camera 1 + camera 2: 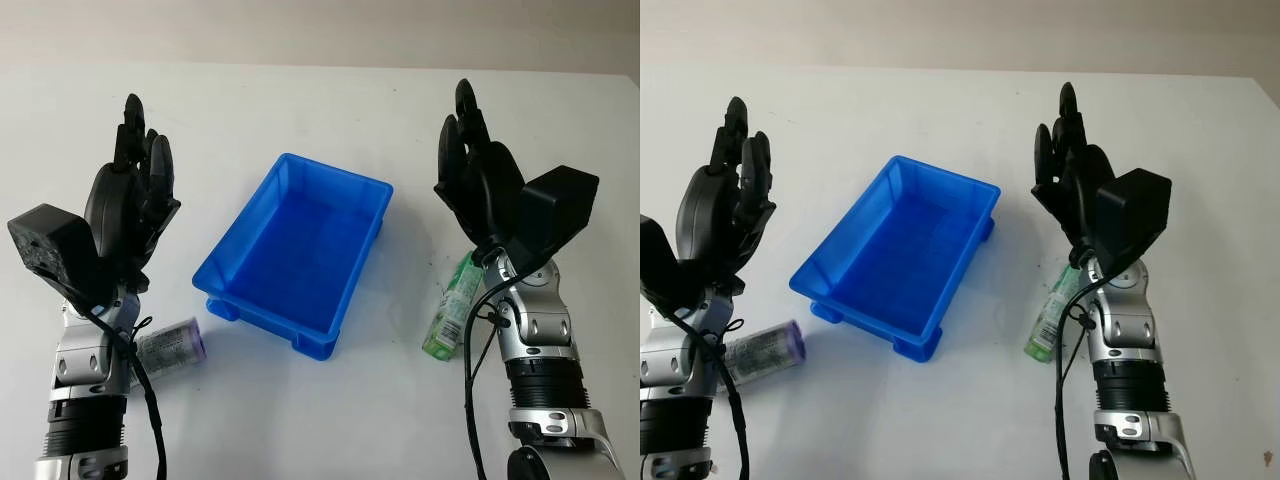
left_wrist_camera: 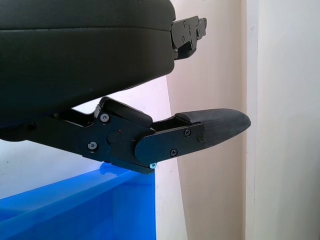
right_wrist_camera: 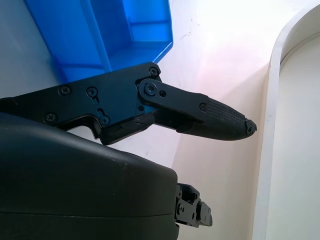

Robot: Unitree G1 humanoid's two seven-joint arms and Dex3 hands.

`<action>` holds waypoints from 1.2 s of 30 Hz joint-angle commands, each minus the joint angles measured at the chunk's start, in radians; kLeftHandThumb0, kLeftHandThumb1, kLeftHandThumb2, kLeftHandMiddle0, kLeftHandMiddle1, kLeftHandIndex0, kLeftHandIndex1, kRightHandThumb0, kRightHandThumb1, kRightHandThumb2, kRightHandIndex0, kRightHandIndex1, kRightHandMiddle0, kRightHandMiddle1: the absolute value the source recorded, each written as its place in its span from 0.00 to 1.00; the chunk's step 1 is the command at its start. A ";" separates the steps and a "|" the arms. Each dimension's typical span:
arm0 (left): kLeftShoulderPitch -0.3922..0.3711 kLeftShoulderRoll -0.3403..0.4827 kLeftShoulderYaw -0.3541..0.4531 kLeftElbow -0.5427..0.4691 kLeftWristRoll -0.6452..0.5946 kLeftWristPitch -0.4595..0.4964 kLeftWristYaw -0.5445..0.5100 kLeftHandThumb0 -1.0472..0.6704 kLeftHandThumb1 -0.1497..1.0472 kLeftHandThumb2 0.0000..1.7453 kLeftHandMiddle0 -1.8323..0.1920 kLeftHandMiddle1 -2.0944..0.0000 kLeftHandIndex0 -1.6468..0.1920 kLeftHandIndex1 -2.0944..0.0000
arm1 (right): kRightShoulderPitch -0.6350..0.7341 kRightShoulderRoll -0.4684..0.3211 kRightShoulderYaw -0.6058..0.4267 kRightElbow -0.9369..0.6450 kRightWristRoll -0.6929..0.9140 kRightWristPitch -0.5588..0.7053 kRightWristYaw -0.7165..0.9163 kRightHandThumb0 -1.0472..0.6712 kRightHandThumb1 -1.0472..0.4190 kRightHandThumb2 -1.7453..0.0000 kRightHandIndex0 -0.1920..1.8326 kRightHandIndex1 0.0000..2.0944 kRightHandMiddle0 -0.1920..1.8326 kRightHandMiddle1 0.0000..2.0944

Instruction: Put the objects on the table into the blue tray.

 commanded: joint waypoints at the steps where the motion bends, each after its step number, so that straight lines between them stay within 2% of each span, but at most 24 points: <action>1: 0.020 -0.003 0.001 -0.026 0.000 0.005 0.002 0.14 1.00 0.37 1.00 1.00 1.00 1.00 | 0.017 -0.009 -0.001 -0.026 0.001 0.006 0.003 0.17 0.00 0.60 0.00 0.00 0.00 0.00; 13: -0.026 0.004 -0.007 0.029 0.012 0.011 -0.001 0.14 1.00 0.37 1.00 0.99 1.00 1.00 | 0.018 -0.007 0.007 -0.027 0.005 0.040 0.005 0.18 0.00 0.60 0.00 0.00 0.00 0.00; 16: -0.023 0.001 -0.006 0.026 0.010 0.007 -0.003 0.14 1.00 0.37 1.00 0.99 1.00 1.00 | 0.021 -0.045 0.007 -0.050 0.013 0.049 0.056 0.18 0.00 0.61 0.00 0.00 0.00 0.00; 20: -0.010 0.000 -0.005 0.007 0.011 0.012 0.004 0.14 1.00 0.37 1.00 1.00 1.00 1.00 | 0.029 -0.106 0.001 -0.110 0.022 0.076 0.128 0.18 0.00 0.67 0.00 0.00 0.00 0.00; 26: -0.004 0.001 -0.004 -0.005 0.009 0.017 0.005 0.14 1.00 0.37 1.00 1.00 1.00 1.00 | 0.009 -0.252 -0.019 -0.186 0.062 0.105 0.291 0.20 0.00 0.74 0.01 0.01 0.00 0.00; 30: -0.008 0.002 -0.001 0.002 0.005 0.012 -0.001 0.14 1.00 0.37 1.00 1.00 1.00 1.00 | -0.018 -0.391 -0.019 -0.260 0.066 0.210 0.398 0.28 0.00 0.89 0.04 0.03 0.04 0.03; 33: -0.011 0.002 0.001 0.003 -0.001 0.014 -0.005 0.14 1.00 0.37 1.00 1.00 1.00 1.00 | -0.024 -0.489 -0.021 -0.303 0.064 0.258 0.472 0.36 0.06 0.95 0.09 0.05 0.09 0.05; 36: -0.015 0.001 0.003 0.005 -0.005 0.017 -0.007 0.14 1.00 0.36 1.00 1.00 1.00 1.00 | -0.011 -0.583 -0.017 -0.351 0.027 0.281 0.520 0.39 0.11 0.97 0.11 0.06 0.13 0.06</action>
